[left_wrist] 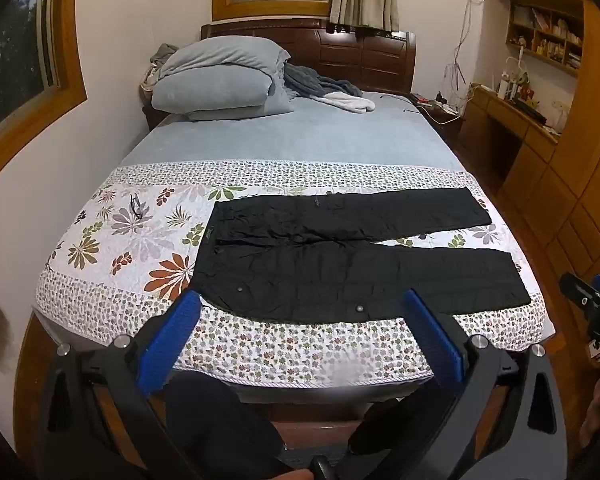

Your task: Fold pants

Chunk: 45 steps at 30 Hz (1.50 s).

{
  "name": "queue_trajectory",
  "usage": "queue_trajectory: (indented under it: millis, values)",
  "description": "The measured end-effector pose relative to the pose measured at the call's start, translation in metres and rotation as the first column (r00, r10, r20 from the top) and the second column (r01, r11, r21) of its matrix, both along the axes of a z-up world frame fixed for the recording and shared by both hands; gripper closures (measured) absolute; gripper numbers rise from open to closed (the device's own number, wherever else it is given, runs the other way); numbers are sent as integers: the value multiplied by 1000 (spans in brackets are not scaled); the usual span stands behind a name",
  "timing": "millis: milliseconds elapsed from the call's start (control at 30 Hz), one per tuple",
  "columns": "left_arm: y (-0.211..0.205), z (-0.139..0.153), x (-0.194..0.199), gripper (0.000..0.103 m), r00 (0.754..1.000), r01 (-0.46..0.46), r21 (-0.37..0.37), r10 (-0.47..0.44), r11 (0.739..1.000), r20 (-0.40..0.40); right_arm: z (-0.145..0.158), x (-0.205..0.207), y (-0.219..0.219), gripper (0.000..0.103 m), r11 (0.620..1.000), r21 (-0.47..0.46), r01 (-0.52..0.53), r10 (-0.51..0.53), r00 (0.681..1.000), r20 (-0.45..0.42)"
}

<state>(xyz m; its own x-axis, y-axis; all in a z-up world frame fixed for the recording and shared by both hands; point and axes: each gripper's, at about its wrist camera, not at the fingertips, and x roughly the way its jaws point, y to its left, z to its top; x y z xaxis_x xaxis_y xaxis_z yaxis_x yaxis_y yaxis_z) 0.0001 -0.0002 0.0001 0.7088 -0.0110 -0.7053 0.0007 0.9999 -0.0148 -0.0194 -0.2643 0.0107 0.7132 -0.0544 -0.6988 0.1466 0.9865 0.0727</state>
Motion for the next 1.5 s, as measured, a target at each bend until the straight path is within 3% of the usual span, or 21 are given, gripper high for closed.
queue_trajectory:
  millis: [1500]
  values:
    - [12, 2, 2, 3, 1000, -6, -3, 6, 1000, 7, -1, 0, -3, 4, 1000, 2, 0, 0, 1000, -6]
